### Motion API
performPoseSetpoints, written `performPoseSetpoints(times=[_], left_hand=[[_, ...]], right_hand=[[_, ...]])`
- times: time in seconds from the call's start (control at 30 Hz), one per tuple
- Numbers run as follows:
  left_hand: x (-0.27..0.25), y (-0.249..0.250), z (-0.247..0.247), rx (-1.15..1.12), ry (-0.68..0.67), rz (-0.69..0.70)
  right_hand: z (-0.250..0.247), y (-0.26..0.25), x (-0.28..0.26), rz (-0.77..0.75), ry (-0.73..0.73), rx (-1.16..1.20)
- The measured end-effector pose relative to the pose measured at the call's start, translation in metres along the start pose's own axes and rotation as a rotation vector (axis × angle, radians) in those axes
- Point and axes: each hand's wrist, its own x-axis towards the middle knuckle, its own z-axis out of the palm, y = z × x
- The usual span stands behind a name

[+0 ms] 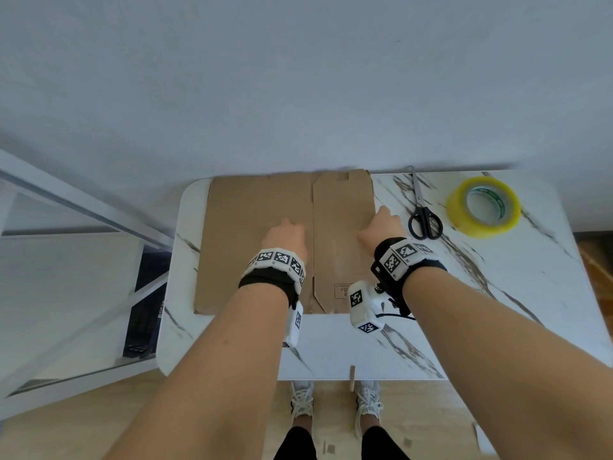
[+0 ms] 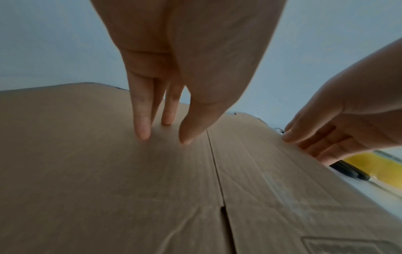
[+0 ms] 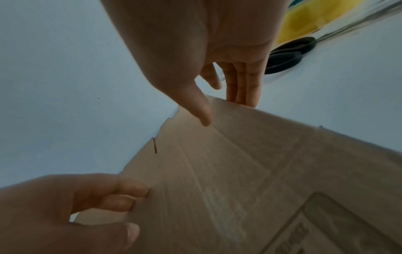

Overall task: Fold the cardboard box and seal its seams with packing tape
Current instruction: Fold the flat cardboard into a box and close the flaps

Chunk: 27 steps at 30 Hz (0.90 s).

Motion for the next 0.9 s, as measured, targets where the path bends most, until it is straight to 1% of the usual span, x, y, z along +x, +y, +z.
performPoseSetpoints(times=[0.13, 0.27, 0.4, 0.5, 0.57, 0.7, 0.8, 0.83, 0.9], left_hand=[[-0.001, -0.004, 0.002, -0.022, 0.084, -0.020], [-0.007, -0.008, -0.014, -0.075, 0.121, -0.051], [-0.011, -0.019, -0.046, -0.113, 0.301, -0.069], [-0.018, -0.031, -0.077, -0.076, 0.433, -0.047], [-0.025, -0.036, -0.096, -0.013, 0.480, -0.034], [-0.050, -0.036, -0.118, 0.070, 0.490, -0.041], [-0.066, -0.038, -0.124, 0.080, 0.532, -0.045], [-0.069, -0.038, -0.125, 0.080, 0.529, -0.043], [-0.075, -0.040, -0.127, 0.076, 0.469, -0.047]], right_hand=[[-0.007, 0.000, -0.001, -0.015, -0.019, -0.062], [-0.015, -0.004, -0.011, -0.045, -0.022, 0.029], [-0.031, -0.004, -0.028, -0.144, 0.036, 0.018], [-0.045, -0.003, -0.042, -0.204, 0.081, 0.024], [-0.052, -0.003, -0.052, -0.241, 0.106, 0.045], [-0.061, -0.001, -0.074, -0.292, 0.129, 0.076], [-0.066, 0.005, -0.088, -0.320, 0.123, 0.120], [-0.068, 0.007, -0.093, -0.331, 0.124, 0.130], [-0.071, 0.012, -0.101, -0.351, 0.135, 0.122]])
